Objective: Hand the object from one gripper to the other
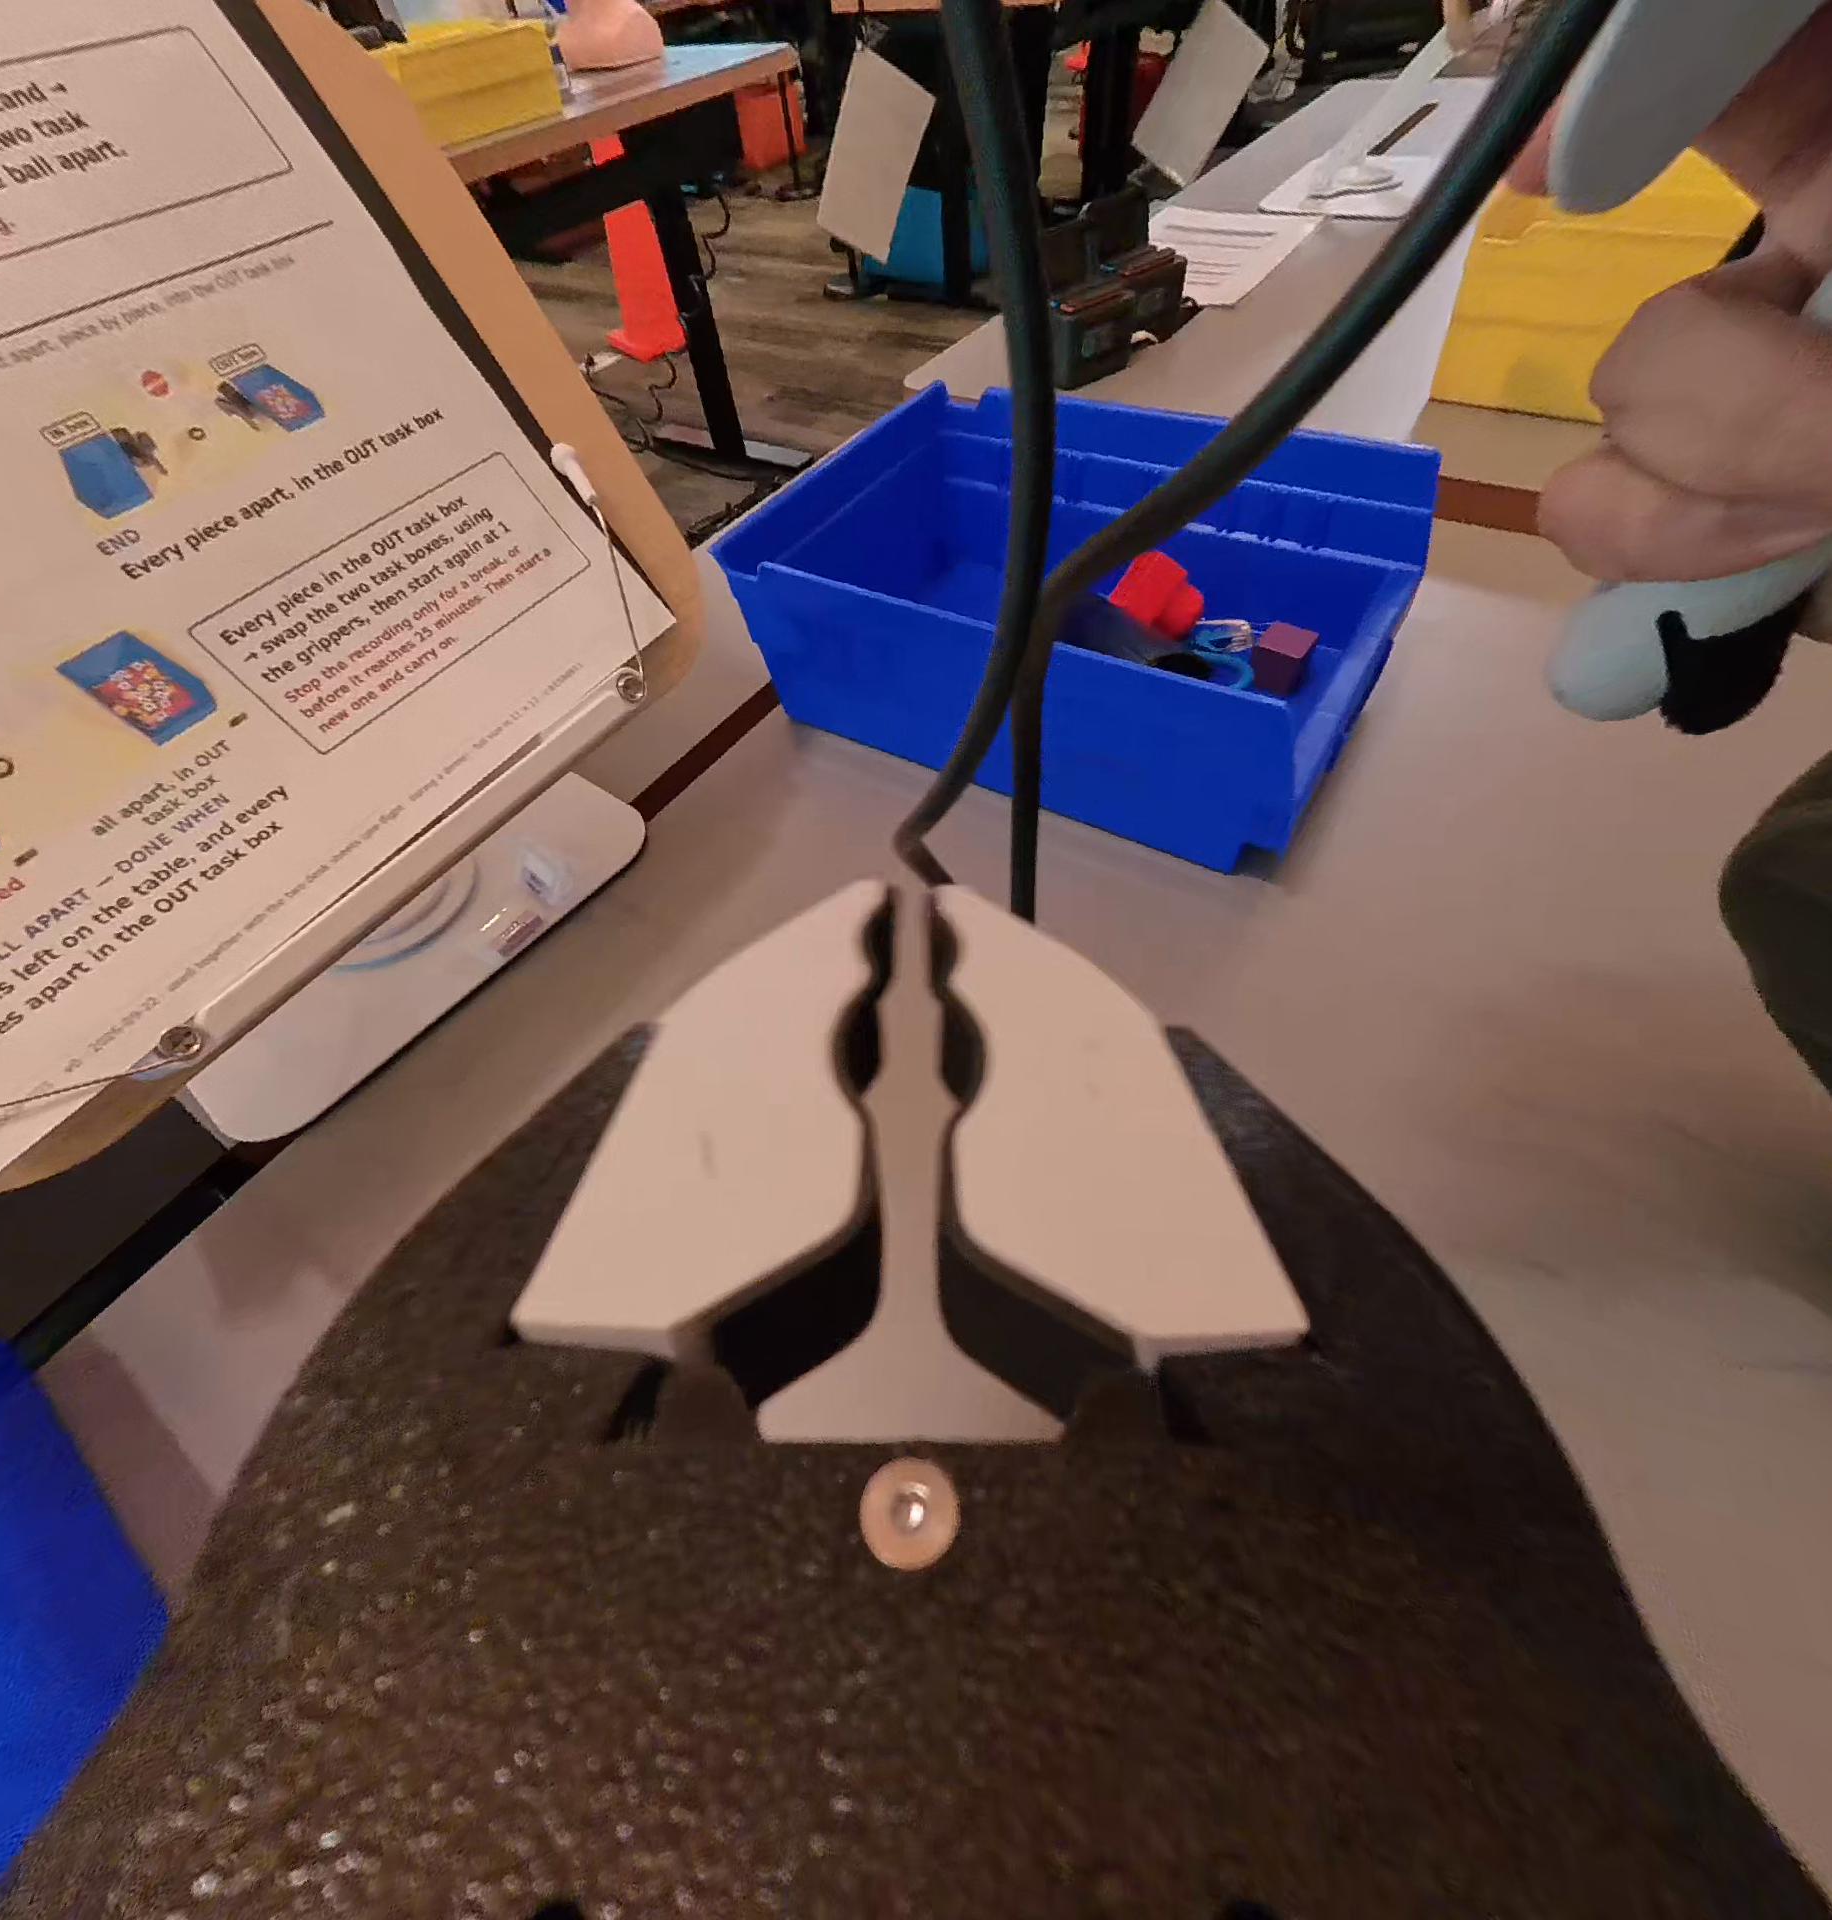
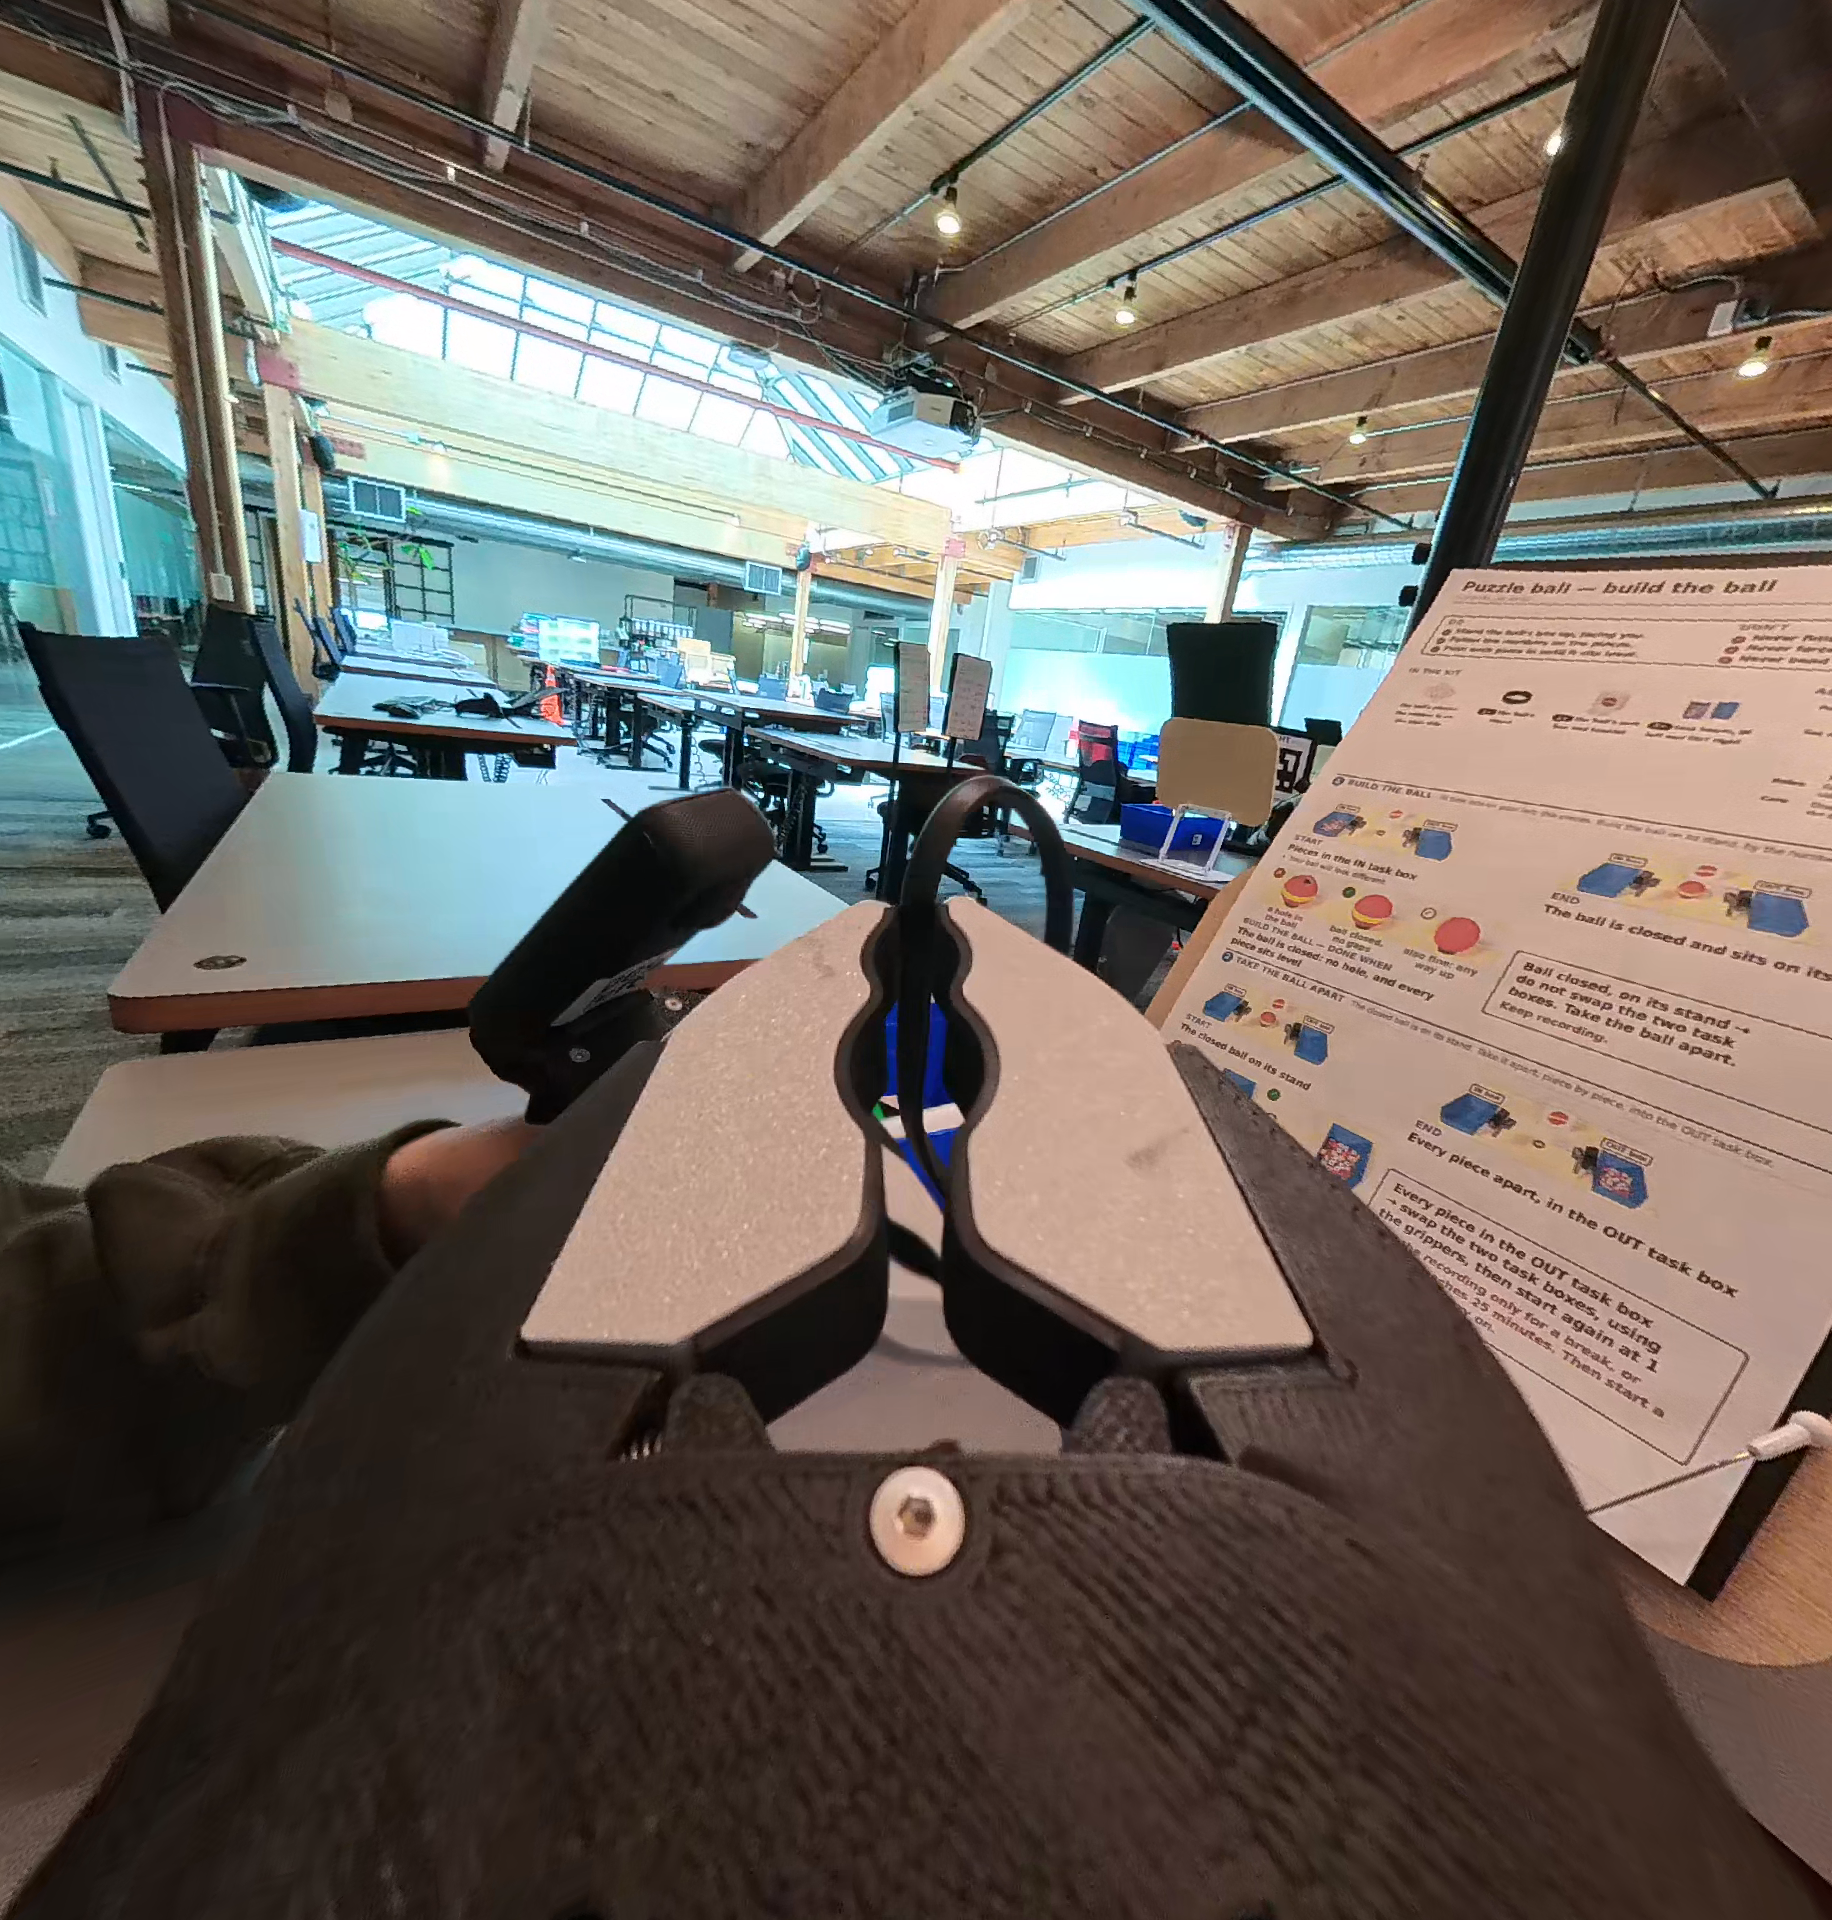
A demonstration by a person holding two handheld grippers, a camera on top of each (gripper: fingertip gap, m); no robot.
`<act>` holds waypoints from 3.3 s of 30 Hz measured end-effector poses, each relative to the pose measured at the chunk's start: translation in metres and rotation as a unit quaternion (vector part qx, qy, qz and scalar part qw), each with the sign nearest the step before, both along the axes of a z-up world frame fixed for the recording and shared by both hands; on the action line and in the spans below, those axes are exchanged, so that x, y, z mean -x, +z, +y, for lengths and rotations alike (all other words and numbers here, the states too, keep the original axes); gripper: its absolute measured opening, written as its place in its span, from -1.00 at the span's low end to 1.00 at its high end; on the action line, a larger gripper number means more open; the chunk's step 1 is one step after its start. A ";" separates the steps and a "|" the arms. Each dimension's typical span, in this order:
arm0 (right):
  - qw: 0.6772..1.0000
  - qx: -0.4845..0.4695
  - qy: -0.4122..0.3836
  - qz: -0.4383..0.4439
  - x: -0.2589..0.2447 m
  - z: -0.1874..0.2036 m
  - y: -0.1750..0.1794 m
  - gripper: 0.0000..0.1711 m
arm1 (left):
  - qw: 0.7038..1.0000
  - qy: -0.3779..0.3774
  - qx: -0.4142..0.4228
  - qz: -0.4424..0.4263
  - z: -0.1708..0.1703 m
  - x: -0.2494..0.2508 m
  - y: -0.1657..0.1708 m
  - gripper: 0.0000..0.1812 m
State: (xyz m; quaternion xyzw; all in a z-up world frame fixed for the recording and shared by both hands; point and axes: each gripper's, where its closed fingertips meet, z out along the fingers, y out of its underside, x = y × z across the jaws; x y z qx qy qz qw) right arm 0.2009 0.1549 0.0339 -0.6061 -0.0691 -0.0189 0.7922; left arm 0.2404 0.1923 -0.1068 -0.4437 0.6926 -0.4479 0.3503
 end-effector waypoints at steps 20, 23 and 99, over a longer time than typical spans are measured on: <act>0.999 0.032 0.002 -0.014 0.003 0.009 -0.011 -0.94 | 0.999 0.006 -0.040 -0.025 0.003 -0.004 0.000 -1.00; 0.998 0.034 -0.044 -0.014 -0.013 0.006 -0.012 -0.94 | 0.999 -0.011 -0.046 -0.016 0.002 0.001 0.003 -1.00; 0.986 0.159 0.011 -0.055 0.002 0.035 -0.063 -0.96 | 0.979 -0.036 0.183 -0.078 0.038 0.053 0.089 -0.71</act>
